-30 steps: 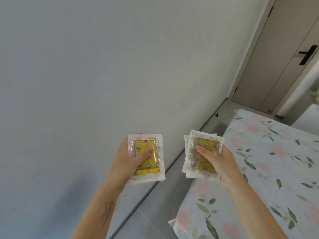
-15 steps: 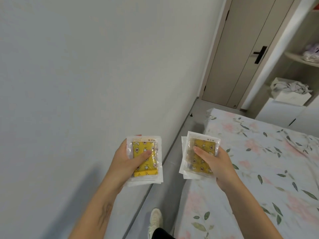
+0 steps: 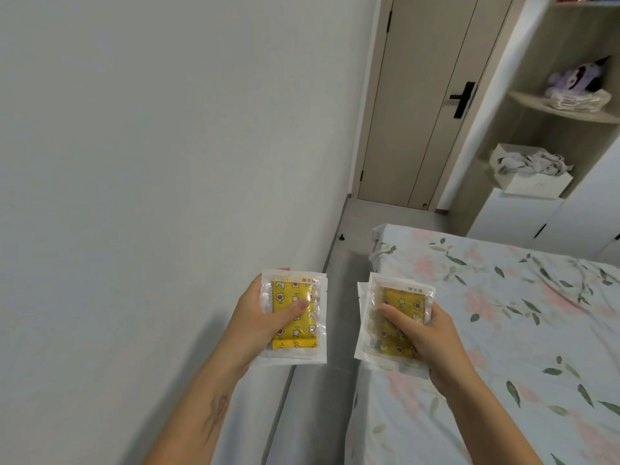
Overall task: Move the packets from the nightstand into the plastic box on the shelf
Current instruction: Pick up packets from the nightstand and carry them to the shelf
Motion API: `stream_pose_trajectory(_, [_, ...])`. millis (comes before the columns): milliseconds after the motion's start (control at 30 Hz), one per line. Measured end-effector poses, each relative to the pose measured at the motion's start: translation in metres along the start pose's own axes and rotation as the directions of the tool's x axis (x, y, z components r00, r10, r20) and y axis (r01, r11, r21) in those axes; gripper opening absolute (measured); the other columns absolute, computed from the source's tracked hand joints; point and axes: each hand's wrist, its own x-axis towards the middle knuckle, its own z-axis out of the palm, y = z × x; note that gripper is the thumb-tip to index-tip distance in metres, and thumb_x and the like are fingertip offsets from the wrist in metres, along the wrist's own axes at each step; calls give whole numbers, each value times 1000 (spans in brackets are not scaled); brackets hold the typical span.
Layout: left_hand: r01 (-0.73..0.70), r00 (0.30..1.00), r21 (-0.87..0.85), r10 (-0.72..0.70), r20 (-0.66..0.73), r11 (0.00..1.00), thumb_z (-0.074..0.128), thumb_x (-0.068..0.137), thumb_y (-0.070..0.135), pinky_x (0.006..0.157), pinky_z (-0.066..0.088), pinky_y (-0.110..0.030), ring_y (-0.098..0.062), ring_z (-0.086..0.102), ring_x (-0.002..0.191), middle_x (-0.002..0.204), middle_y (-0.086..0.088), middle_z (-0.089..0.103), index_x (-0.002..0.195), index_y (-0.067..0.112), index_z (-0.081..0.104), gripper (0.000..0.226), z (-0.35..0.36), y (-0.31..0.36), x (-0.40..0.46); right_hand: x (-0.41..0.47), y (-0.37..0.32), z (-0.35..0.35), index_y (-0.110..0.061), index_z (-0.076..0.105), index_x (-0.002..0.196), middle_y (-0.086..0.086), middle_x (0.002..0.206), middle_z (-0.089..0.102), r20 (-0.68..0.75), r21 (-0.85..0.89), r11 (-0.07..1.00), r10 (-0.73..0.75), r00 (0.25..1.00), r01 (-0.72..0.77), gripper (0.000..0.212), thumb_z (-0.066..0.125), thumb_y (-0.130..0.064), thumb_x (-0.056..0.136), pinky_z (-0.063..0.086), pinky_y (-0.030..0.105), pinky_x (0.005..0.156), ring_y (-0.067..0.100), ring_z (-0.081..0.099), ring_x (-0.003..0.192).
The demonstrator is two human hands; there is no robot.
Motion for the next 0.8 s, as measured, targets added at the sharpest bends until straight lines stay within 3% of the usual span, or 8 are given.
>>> stream_pose_trajectory(200, [0, 999, 30, -1, 38, 1000, 80, 50, 50, 78, 62, -42, -19, 74, 92, 106, 6, 73, 116, 40, 59, 71, 40, 27, 117, 101, -22, -16, -25, 69, 97, -6, 87, 77, -70, -5, 1000, 22, 997, -22, 29, 83, -30, 72, 61, 38, 73, 18, 74, 82])
stream_pose_trajectory(333, [30, 998, 18, -31, 60, 999, 81, 49, 50, 74, 62, -38, -17, 74, 89, 104, 6, 74, 114, 40, 60, 69, 63, 32, 168, 144, -27, -27, -26, 69, 94, -7, 85, 76, -102, 19, 999, 36, 994, -34, 27, 83, -30, 72, 60, 35, 70, 17, 74, 78])
stream_pose_trajectory(467, [62, 994, 42, -65, 85, 997, 79, 54, 45, 78, 61, -43, -21, 74, 91, 107, 3, 72, 117, 37, 57, 67, 91, 41, 227, 191, -32, -37, -24, 70, 95, -4, 84, 77, -136, 50, 998, 48, 990, -41, 26, 83, -27, 73, 60, 32, 63, 17, 74, 76])
stream_pose_trajectory(600, [67, 991, 55, -73, 112, 996, 78, 53, 47, 73, 62, -37, -17, 74, 87, 104, 5, 73, 113, 37, 58, 64, 118, 55, 296, 252, -44, -48, -26, 70, 94, -7, 83, 77, -152, 66, 997, 35, 988, -25, 23, 82, -26, 74, 57, 24, 56, 13, 74, 74])
stream_pose_trajectory(700, [72, 990, 52, -77, 119, 996, 80, 48, 51, 69, 62, -35, -16, 75, 85, 100, 7, 74, 109, 38, 59, 66, 135, 65, 356, 313, -54, -55, -25, 70, 95, -6, 84, 77, -168, 64, 998, 28, 985, -17, 25, 82, -26, 73, 58, 26, 59, 13, 74, 75])
stream_pose_trajectory(800, [81, 987, 41, -86, 134, 996, 81, 45, 53, 76, 62, -44, -19, 75, 88, 100, 5, 75, 111, 37, 61, 71, 150, 72, 422, 385, -65, -59, -23, 70, 96, -5, 86, 77, -186, 77, 997, 21, 982, -7, 28, 82, -27, 72, 58, 27, 60, 15, 74, 77])
